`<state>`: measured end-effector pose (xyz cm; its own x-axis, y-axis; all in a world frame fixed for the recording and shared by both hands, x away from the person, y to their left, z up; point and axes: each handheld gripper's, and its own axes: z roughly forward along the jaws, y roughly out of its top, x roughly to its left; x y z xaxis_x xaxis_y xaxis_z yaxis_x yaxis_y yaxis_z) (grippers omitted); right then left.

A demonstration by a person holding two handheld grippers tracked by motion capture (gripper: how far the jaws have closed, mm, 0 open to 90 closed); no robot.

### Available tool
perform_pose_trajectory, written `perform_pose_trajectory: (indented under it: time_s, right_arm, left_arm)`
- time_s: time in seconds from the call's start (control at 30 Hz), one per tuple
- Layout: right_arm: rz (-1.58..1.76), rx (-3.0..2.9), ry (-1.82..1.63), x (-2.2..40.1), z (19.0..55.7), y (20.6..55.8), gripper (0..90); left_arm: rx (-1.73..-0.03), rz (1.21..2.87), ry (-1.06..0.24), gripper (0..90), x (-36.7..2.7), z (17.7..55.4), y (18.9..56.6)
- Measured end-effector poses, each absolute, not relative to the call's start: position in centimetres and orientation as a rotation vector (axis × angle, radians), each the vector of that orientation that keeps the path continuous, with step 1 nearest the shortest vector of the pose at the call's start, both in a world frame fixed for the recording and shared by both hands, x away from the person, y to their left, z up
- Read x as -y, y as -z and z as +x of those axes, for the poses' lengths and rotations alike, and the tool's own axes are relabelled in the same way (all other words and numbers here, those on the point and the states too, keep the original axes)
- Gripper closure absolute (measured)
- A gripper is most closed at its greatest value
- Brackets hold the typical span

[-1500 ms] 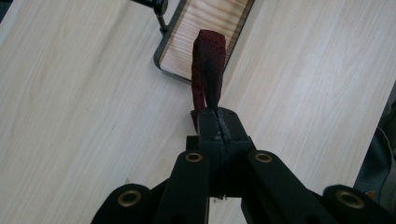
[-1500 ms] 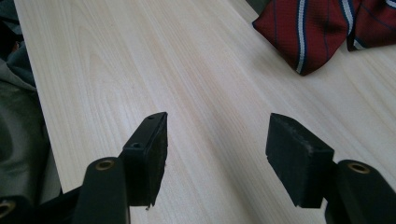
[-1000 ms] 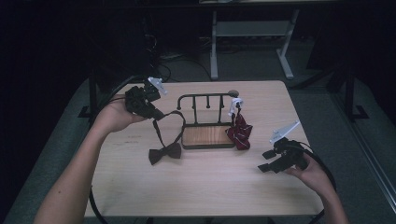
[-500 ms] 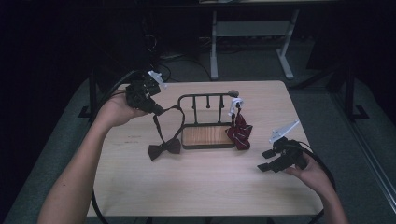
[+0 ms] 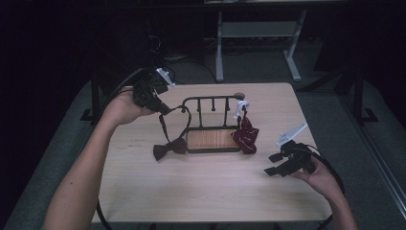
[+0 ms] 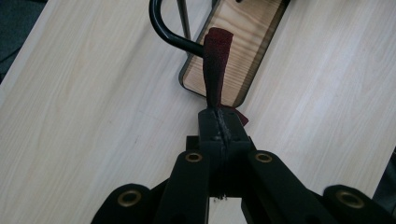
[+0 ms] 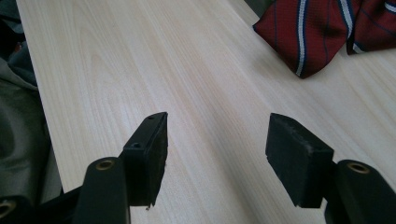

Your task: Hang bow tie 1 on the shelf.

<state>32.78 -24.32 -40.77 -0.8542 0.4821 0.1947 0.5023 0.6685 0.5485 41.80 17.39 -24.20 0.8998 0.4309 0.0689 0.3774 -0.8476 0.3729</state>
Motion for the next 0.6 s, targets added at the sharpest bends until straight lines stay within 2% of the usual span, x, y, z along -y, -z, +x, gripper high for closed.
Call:
perform_pose_trajectory:
  time_s: [0.6]
  right_arm:
    - [-0.845,2.84,0.959,24.6,32.7,40.5,38.5]
  left_arm:
    - [-0.669,2.75,-0.216,89.7,-16.6,43.8,24.6]
